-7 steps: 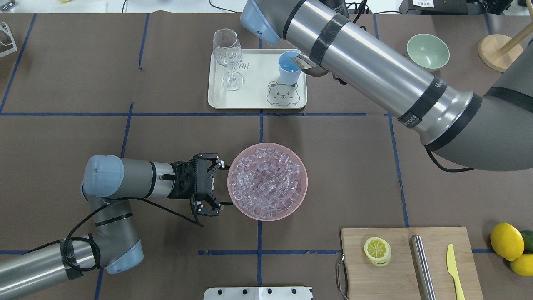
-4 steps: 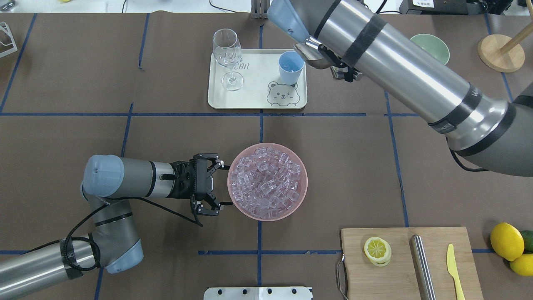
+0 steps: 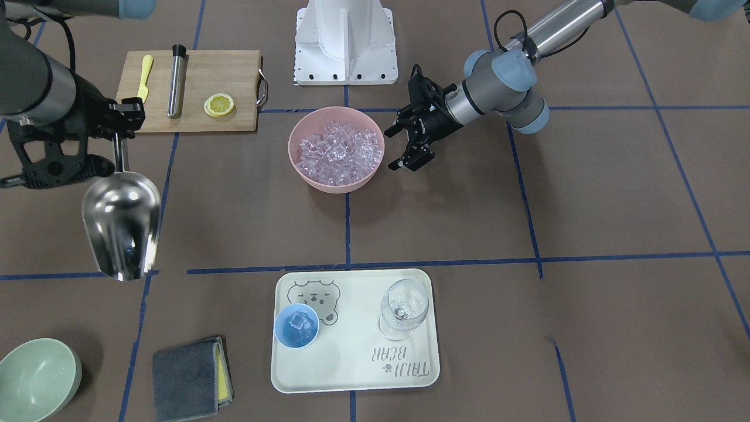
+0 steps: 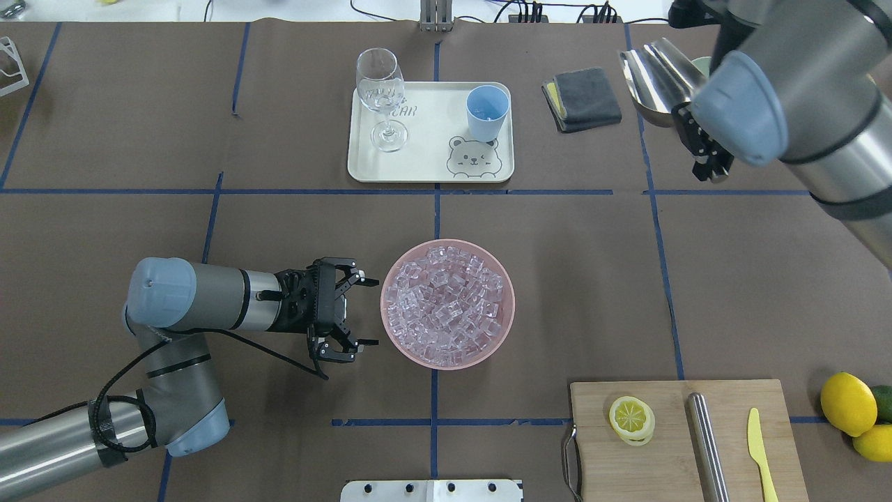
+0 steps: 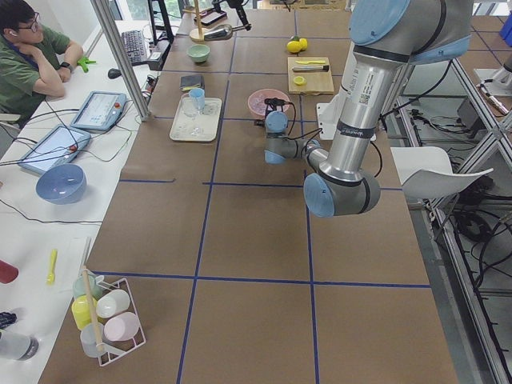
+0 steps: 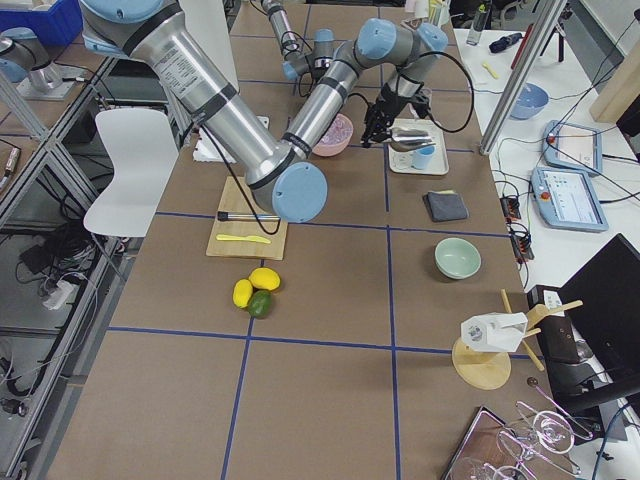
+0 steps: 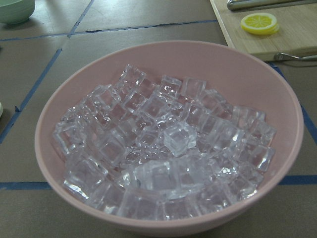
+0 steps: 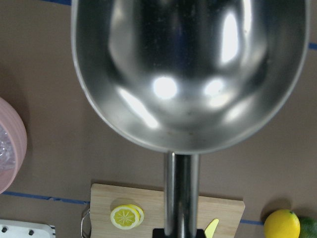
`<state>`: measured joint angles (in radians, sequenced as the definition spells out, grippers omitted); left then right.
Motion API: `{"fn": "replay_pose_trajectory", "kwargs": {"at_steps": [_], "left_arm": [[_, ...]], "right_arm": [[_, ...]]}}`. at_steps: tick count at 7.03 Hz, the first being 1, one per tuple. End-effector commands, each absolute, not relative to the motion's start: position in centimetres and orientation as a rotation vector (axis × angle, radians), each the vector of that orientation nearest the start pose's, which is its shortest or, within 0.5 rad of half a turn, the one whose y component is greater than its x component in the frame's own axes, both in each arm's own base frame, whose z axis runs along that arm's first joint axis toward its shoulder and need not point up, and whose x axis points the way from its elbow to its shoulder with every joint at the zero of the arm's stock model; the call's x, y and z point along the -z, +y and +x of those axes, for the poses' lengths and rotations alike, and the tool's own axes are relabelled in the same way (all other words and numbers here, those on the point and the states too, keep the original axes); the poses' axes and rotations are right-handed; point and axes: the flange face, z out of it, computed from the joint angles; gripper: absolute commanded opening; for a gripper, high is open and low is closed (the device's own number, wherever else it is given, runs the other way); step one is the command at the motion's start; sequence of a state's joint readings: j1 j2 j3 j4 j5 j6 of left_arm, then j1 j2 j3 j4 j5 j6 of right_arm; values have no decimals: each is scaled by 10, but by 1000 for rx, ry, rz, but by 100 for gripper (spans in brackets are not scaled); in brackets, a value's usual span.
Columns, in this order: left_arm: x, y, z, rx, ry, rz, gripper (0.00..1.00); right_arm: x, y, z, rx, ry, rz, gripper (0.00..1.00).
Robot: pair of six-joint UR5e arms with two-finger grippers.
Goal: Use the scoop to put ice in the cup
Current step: 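Carry the scoop back toward its spot with the right gripper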
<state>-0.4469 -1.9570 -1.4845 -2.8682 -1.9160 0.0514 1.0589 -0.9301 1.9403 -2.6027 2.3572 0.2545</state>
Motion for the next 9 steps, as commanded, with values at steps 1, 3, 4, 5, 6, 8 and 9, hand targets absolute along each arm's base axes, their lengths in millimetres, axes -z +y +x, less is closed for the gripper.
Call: {"fn": "replay_pose_trajectory", "kwargs": {"at_steps": [1,3,4,5,6,8,9], "left_arm": [[-342,-360,519,-1165,1120,1308,100],[-343,-360,519,-1165,1119,1305,100],[-343,-359,520,-1167,1119,1303,100],[-342,-359,520,-1166,1120,1305,100],[-343,-358,522,-1168,1120,1301,100],[-343,-357,522,-1167,1121,1300,100],[-342,-357,522,-1166,1122,1303,100]], "right_arm": [[-296,-468,-199,60,-689,-410,0],[-349,-447,-225,129,-692,-404,0],[-367,-434,-241,147,-686,-403,0],[-375,-422,-261,124,-672,-399,0],[-397,-407,-271,130,-665,-386,0],[-424,-389,-295,137,-657,-401,0],[-432,-386,-301,146,-657,-402,0]]}}
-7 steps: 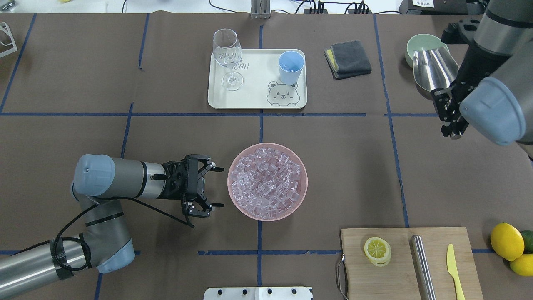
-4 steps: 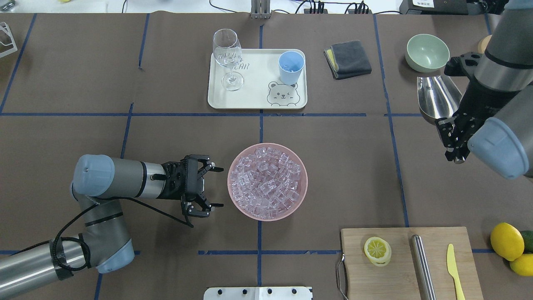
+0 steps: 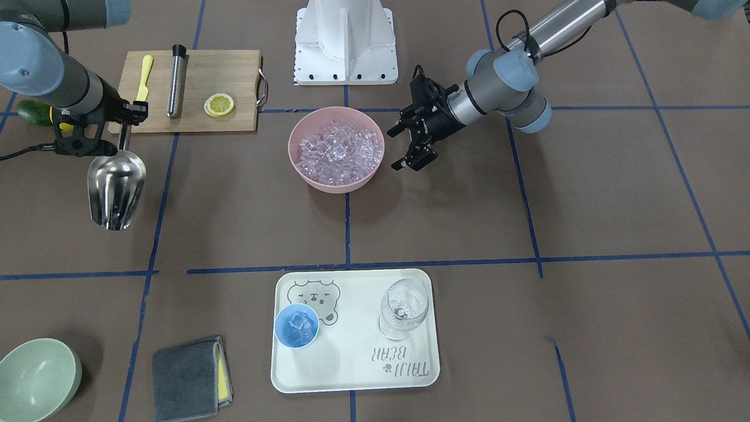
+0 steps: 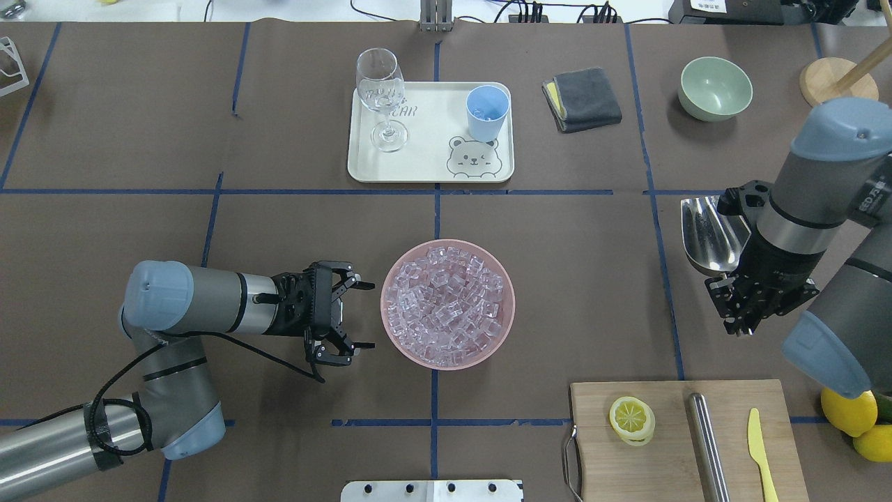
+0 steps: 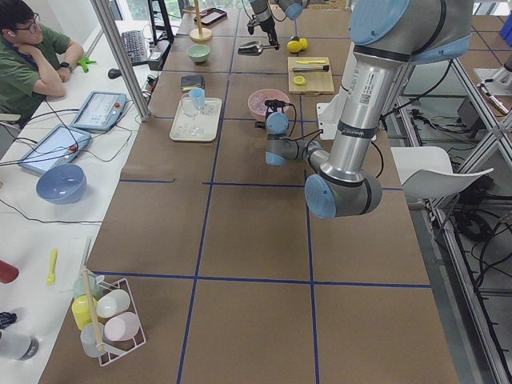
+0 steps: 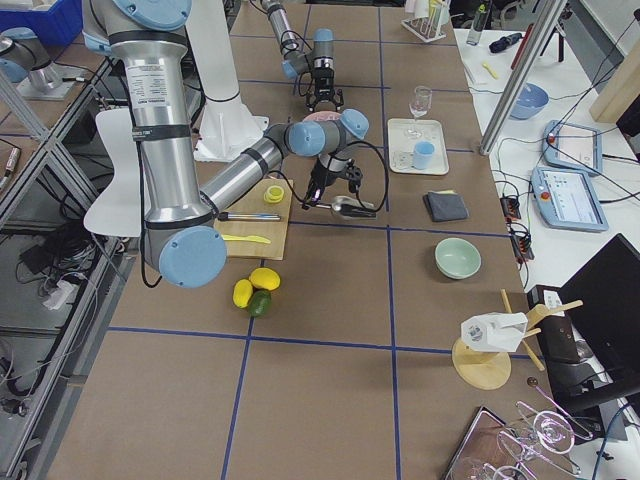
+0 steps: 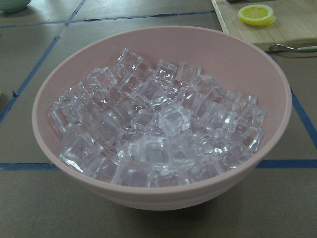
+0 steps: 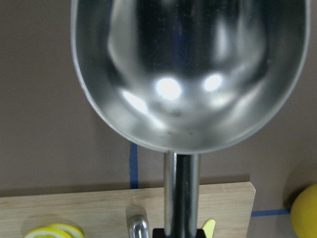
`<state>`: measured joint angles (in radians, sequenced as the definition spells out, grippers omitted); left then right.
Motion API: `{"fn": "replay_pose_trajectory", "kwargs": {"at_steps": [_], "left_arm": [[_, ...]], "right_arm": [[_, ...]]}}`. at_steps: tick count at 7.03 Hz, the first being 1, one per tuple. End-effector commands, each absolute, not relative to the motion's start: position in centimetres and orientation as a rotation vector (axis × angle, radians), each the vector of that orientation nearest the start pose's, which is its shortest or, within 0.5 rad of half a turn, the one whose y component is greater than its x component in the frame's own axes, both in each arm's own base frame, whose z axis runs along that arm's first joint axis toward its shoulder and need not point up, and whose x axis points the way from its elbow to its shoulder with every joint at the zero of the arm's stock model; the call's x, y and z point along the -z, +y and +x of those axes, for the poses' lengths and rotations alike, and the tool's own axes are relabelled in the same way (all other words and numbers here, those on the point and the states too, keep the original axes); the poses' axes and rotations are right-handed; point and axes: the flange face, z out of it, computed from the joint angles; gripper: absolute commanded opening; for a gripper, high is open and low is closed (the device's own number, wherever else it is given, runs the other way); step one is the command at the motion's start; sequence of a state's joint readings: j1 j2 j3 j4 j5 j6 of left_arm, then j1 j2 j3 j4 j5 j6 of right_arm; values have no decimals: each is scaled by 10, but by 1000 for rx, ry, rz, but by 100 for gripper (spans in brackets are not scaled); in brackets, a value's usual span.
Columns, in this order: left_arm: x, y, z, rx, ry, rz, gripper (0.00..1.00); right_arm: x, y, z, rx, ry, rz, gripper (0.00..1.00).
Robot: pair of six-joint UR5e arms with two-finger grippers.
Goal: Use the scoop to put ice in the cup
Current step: 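Carry the scoop back toward its spot with the right gripper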
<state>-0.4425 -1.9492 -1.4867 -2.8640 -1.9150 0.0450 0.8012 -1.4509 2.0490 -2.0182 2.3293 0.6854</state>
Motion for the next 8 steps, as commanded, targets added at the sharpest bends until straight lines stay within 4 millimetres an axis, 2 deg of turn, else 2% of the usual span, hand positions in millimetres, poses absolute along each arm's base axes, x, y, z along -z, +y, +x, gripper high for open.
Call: {"fn": "replay_pose_trajectory", "kwargs": {"at_steps": [1,2,5,8], "left_arm": [[-340,-357,521,-1166,1123,1304,100],[-340,-357,521,-1166,1123,1304,100],[-340,-356,521,-1167,1125,1305,100],[-340,-356,521,-1168,1124,1306,100]], "right_arm": [[-444,-383,-302,154,-661,-393,0],[-456,-382,-301,156,-675,-378,0],[-481,-384,-328,143,-700,-363,0],[-483,-384,-332,150,-701,-363,0]]}}
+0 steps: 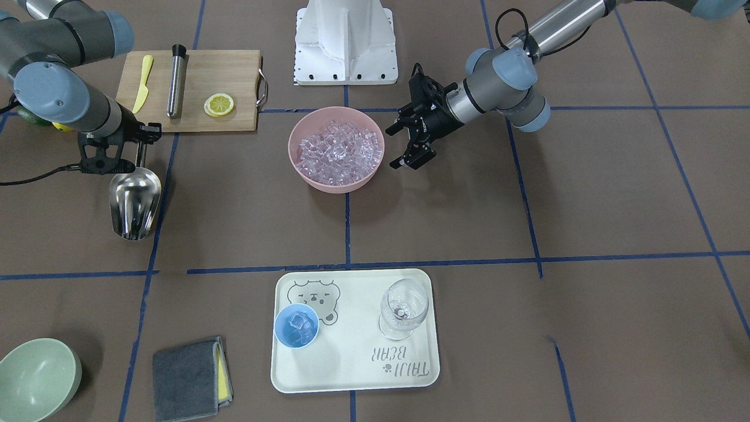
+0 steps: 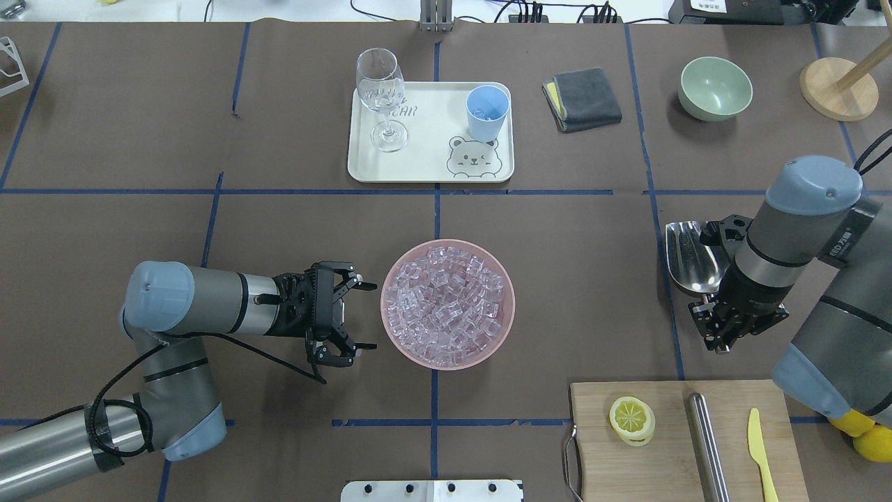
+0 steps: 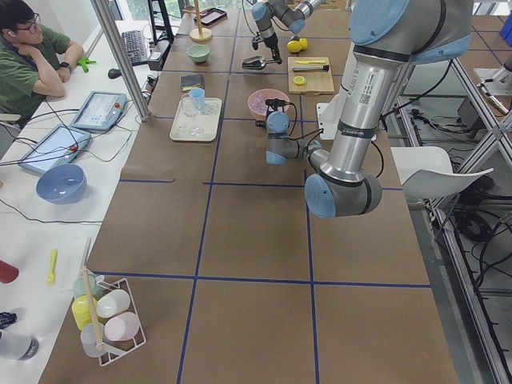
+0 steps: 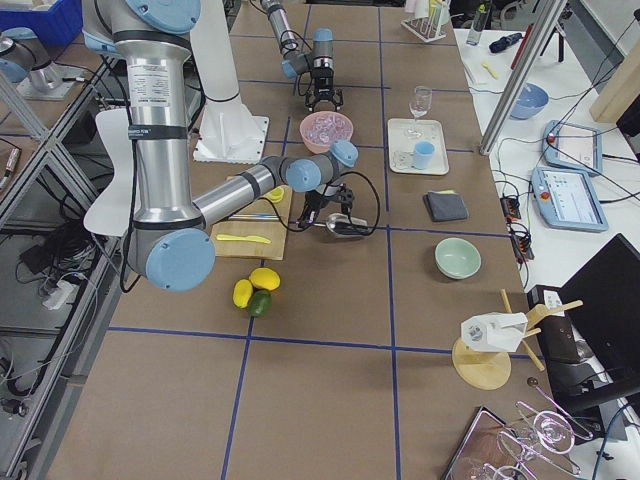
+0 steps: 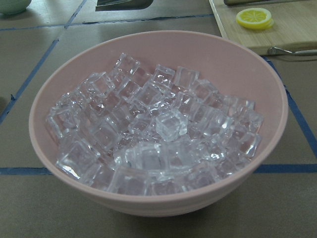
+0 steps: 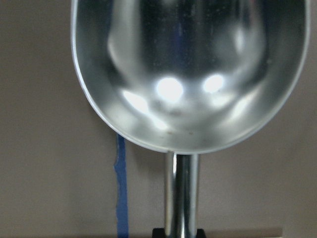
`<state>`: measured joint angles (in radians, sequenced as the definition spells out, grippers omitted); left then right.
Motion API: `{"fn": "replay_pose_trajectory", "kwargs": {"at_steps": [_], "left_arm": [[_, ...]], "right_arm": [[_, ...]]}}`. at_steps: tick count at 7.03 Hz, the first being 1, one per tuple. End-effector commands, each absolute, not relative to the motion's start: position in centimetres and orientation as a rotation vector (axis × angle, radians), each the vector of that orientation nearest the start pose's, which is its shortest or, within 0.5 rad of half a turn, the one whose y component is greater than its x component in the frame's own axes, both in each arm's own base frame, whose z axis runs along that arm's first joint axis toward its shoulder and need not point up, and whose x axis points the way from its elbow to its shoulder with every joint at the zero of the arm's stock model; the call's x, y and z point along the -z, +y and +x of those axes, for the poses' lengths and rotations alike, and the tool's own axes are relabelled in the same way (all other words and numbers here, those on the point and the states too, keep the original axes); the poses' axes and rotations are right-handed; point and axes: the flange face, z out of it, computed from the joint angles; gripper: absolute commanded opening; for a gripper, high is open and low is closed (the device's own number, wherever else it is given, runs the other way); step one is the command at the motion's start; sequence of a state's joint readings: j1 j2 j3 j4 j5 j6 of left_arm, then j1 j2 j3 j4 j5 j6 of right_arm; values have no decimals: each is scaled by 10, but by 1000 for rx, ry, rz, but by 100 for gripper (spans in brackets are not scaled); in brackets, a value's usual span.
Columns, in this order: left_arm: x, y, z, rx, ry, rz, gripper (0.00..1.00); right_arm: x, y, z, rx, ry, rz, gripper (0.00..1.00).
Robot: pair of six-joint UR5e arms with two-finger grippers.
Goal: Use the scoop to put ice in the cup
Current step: 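Lower the scoop onto the table and open the right gripper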
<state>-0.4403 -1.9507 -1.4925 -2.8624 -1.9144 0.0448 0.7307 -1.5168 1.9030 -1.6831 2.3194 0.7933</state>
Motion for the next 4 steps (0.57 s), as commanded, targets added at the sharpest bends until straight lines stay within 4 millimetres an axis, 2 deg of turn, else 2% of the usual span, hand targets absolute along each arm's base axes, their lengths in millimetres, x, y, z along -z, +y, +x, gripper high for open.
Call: {"fn": "replay_pose_trajectory", "kwargs": {"at_steps": [1,3,4], "left_arm": [[-340,-356,521,-1168,1126,1305,100],[-340,-356,521,-1169,1125,1306,100],[-340,-356,521,-1169,1125,1306,100]], "right_arm": [[-481,-384,-334,155,-704,-362,0],[-480,-384,-338,168,-706,-362,0],[-481,-384,-338,160,-703,-362,86]]}}
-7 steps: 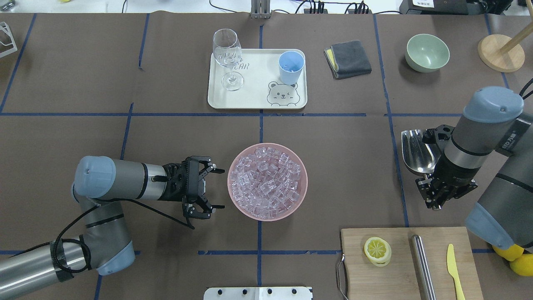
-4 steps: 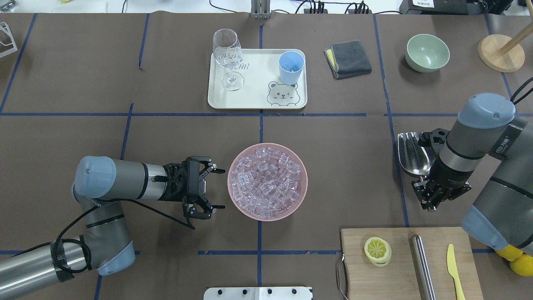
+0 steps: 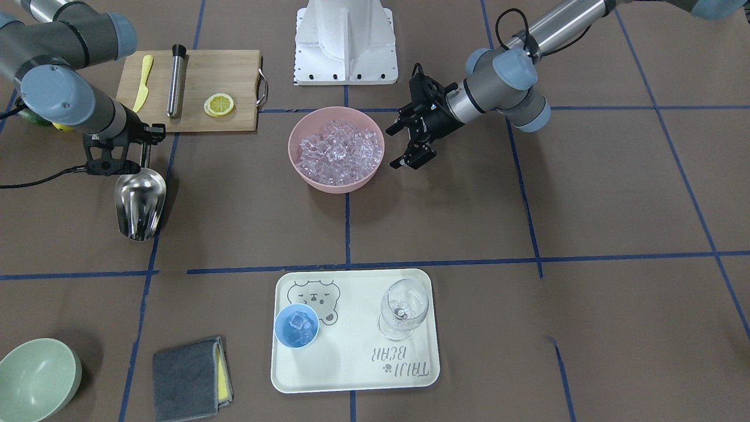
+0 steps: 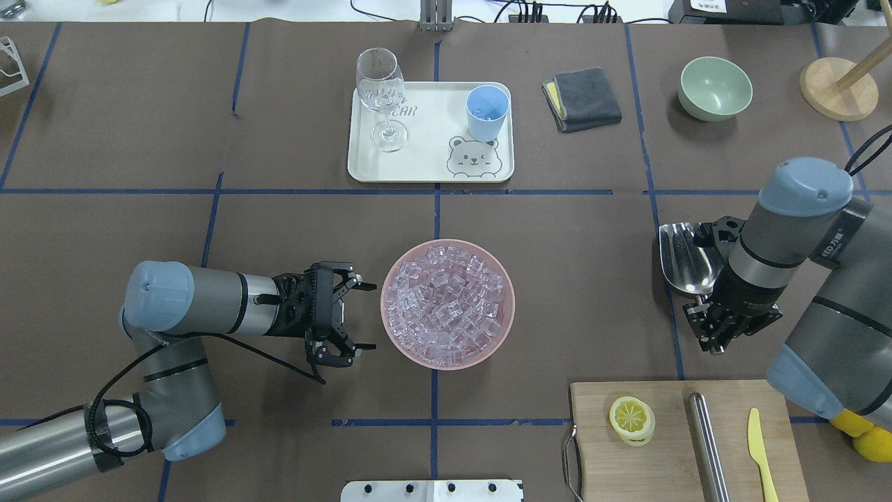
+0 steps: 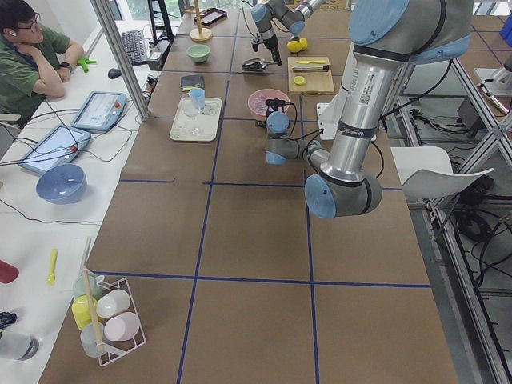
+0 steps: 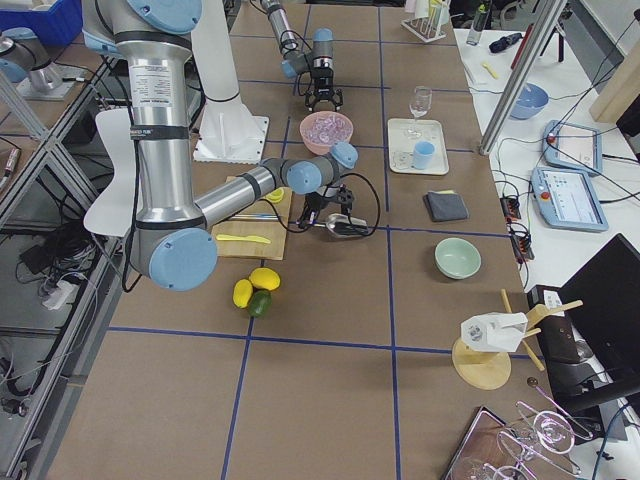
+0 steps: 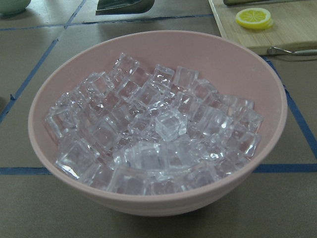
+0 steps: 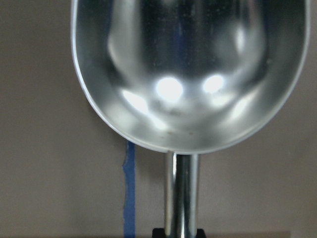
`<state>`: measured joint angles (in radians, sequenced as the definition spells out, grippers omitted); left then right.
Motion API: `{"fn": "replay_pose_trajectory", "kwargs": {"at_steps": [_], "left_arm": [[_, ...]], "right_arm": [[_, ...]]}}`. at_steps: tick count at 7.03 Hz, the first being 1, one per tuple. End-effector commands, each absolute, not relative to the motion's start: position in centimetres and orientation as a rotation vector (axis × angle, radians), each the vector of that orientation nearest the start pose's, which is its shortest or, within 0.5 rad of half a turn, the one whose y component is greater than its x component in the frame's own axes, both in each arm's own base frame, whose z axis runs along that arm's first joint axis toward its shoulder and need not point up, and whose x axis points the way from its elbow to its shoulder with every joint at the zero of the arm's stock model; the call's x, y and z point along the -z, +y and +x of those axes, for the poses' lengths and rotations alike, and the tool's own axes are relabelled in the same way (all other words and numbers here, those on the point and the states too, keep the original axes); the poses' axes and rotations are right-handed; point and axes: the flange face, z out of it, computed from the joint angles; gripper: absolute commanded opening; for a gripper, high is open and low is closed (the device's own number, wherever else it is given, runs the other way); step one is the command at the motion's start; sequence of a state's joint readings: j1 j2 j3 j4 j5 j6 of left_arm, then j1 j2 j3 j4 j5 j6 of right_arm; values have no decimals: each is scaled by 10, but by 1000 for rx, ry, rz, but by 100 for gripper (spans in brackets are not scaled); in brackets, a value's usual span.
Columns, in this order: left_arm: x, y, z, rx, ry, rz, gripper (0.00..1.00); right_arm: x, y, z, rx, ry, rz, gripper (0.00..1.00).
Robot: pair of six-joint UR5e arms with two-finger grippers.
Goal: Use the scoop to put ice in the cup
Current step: 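Lower the scoop onto the table and open the right gripper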
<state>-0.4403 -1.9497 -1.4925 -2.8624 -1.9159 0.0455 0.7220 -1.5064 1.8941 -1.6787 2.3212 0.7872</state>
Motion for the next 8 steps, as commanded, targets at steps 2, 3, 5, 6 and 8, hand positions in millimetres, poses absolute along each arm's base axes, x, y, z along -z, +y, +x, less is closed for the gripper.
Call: {"fn": "replay_pose_trajectory", "kwargs": {"at_steps": [2,3,5,6,8], "left_arm": [[-340,-356,521,-1168,1126,1304,100],[-340,-357,520,-1168,1124,1306,100],[-336,-360,516,-1162,1123,1316,100],[-334,-362,513,-1161,1122,1319,100],[-355,-391,477,-1190,1130,1269,100]], "right_arm": [[-468,-387,-341,170,-720,-347,100],[-443,-398,-337,165,-752,-301,100],[-410,-432,-275,76,-754,-122,100],[-406,-454,-237,39,-753,-51,100],[-442,-499,-137,185,-725,92,100]]}}
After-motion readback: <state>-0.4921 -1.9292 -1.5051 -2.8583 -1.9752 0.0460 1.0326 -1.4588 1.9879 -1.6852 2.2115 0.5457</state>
